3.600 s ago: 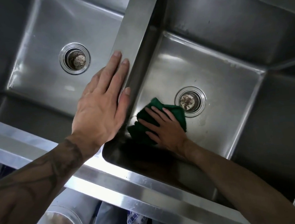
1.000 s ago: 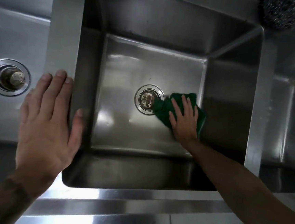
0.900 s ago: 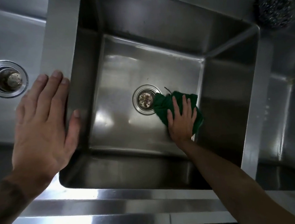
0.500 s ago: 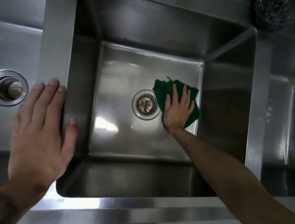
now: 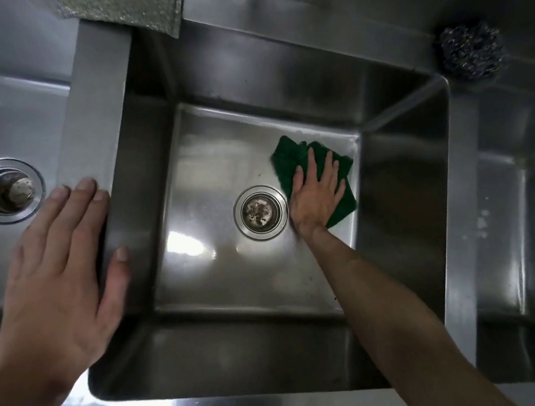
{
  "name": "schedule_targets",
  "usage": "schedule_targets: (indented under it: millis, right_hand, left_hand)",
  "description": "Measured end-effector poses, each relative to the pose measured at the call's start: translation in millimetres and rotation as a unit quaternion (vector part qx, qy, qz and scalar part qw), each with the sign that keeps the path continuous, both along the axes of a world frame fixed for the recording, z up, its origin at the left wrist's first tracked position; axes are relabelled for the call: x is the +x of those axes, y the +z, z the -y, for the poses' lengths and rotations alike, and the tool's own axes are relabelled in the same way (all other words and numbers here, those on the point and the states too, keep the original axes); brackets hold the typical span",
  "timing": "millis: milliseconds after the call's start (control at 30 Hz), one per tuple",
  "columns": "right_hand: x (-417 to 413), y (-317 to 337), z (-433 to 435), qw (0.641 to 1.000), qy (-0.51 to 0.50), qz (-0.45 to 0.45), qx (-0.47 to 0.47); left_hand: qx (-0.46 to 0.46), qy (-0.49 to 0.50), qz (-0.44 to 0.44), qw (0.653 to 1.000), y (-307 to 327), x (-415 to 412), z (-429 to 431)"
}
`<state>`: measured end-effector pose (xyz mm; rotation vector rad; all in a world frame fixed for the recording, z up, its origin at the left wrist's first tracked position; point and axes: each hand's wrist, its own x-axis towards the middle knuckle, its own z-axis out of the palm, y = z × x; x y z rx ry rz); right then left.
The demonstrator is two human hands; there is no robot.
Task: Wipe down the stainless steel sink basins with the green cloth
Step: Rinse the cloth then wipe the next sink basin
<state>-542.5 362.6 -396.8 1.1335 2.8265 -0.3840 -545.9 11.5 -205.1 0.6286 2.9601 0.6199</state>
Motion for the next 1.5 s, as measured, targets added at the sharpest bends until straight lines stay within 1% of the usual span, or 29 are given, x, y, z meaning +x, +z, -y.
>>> schedule_targets:
  millis: [67, 167, 233, 333, 433, 500, 533, 567, 633, 700, 767, 867, 933, 1000, 1067, 1167, 1267, 1400, 1467, 1500]
  right_hand:
    - [14, -1, 5, 1.0, 0.01, -0.009, 0.011]
    - [64, -1, 20, 0.998, 0.026, -0.027, 0.043]
    - [71, -2, 21, 0.998, 0.019, -0.026, 0.046]
    - [23, -2, 14, 0.998, -0.045, -0.024, 0.036]
    - [-33, 1, 3, 0.992, -0.119, -0.048, 0.011]
    - [-43, 0, 7, 0.989, -0.137, -0.059, 0.005]
    - [-38, 0, 14, 0.991, -0.118, -0.058, 0.01]
    - [-28, 0, 20, 0.995, -0.077, -0.053, 0.018]
    - [-10, -4, 24, 0.998, 0.036, -0.049, 0.031]
    - [-5, -7, 7, 0.992, 0.112, -0.049, 0.034]
    - [-6, -5, -16, 0.991, 0.128, -0.036, 0.03]
    - [-1, 0, -41, 0.996, 0.08, -0.025, 0.026]
    - [13, 3, -41, 0.995, 0.09, -0.023, 0.035]
    - [44, 5, -33, 0.99, 0.137, -0.015, 0.036]
    - [91, 9, -18, 0.981, 0.192, 0.004, 0.025]
    - [162, 14, 4, 0.957, 0.285, 0.047, 0.007]
    - [185, 11, 5, 0.935, 0.349, 0.066, 0.02]
    - [177, 8, 1, 0.94, 0.337, 0.058, 0.019]
    - [165, 6, -2, 0.956, 0.289, 0.041, 0.026]
    - [154, 4, -3, 0.968, 0.247, 0.03, 0.043]
  left_hand:
    - [-0.001, 0.0, 0.002, 1.0, 0, -1, 0]
    - [0.003, 0.001, 0.001, 1.0, -1, 0, 0]
    - [0.007, 0.001, 0.0, 1.0, -2, 1, 1]
    - [0.005, -0.004, -0.003, 1.0, -6, -2, 3]
    - [0.001, -0.008, 0.005, 1.0, -7, -1, 4]
    - [-0.001, -0.006, 0.002, 1.0, -6, -1, 3]
    - [0.002, -0.007, 0.003, 1.0, -6, -1, 3]
    - [0.006, -0.007, 0.006, 1.0, -7, 0, 4]
    - [0.009, -0.001, 0.019, 1.0, -13, -1, 8]
    - [0.022, 0.009, 0.041, 0.999, -18, -1, 11]
    - [0.034, 0.014, 0.055, 0.998, -22, -2, 13]
    - [0.038, 0.008, 0.051, 0.998, -24, -2, 12]
    - [0.04, 0.002, 0.054, 0.998, -22, -2, 13]
    - [0.03, 0.0, 0.048, 0.998, -16, -2, 10]
    - [0.015, -0.003, 0.024, 1.0, -11, -1, 6]
    - [0.009, -0.007, -0.001, 1.0, -7, 0, 3]
    - [0.007, -0.006, 0.0, 1.0, -7, -1, 3]
    - [-0.006, -0.01, -0.003, 1.0, -2, -2, 1]
    - [0.001, -0.011, -0.008, 1.0, 0, -1, 0]
    - [0.005, -0.011, -0.009, 1.0, 1, -1, 0]
